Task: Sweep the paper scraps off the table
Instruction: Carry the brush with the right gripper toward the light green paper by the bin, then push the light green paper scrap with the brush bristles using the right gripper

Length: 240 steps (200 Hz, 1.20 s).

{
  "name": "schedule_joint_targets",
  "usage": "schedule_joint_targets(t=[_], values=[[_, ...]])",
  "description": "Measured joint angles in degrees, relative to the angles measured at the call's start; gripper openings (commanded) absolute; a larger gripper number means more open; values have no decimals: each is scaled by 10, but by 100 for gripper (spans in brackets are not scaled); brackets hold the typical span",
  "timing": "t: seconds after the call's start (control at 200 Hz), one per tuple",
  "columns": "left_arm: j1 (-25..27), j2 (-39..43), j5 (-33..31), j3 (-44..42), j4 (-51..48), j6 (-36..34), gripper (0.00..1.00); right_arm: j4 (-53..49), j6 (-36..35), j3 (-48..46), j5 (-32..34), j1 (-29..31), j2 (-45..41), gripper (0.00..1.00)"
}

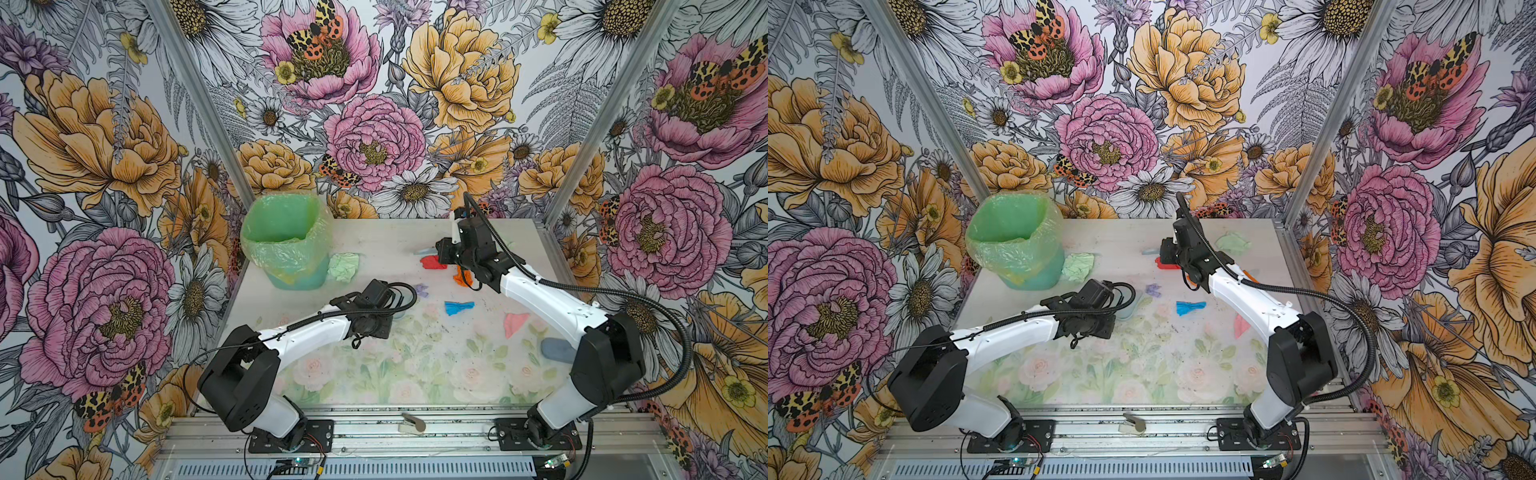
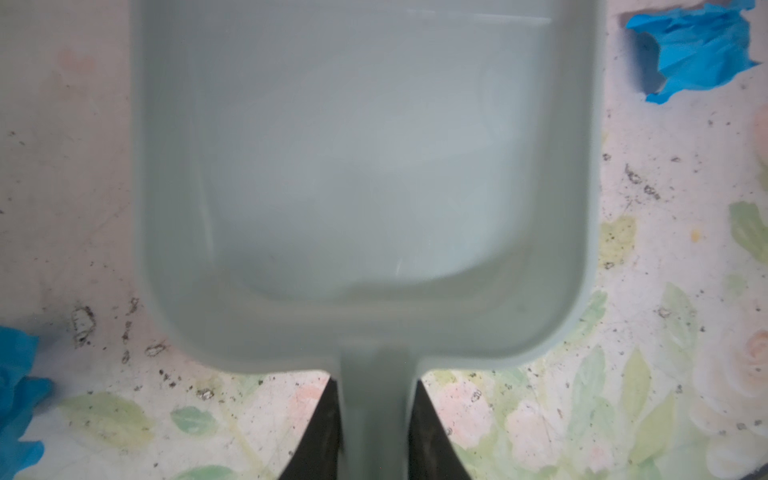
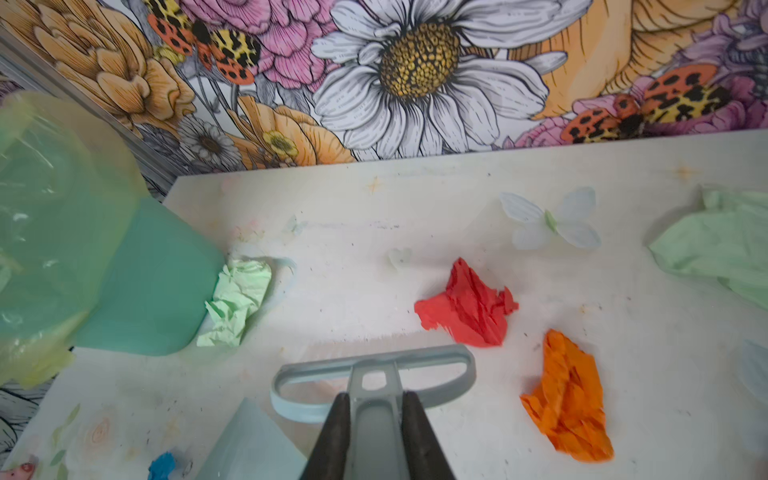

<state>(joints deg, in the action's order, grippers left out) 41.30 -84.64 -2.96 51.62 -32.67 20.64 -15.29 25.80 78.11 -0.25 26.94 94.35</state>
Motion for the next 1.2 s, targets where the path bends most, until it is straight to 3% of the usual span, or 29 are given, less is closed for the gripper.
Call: schedule_joint_targets(t=[0.185,0.701,1.201], values=[[12,44,0,-17,-20,26,15,64,-35,88,-63,0,94,0],[28,167,-1,-73,-66,91,16,210,-64,163,-224,15,257,0],[32,193,-7,-86,-93,127,17,250,-64,218,-253,66,355,0]])
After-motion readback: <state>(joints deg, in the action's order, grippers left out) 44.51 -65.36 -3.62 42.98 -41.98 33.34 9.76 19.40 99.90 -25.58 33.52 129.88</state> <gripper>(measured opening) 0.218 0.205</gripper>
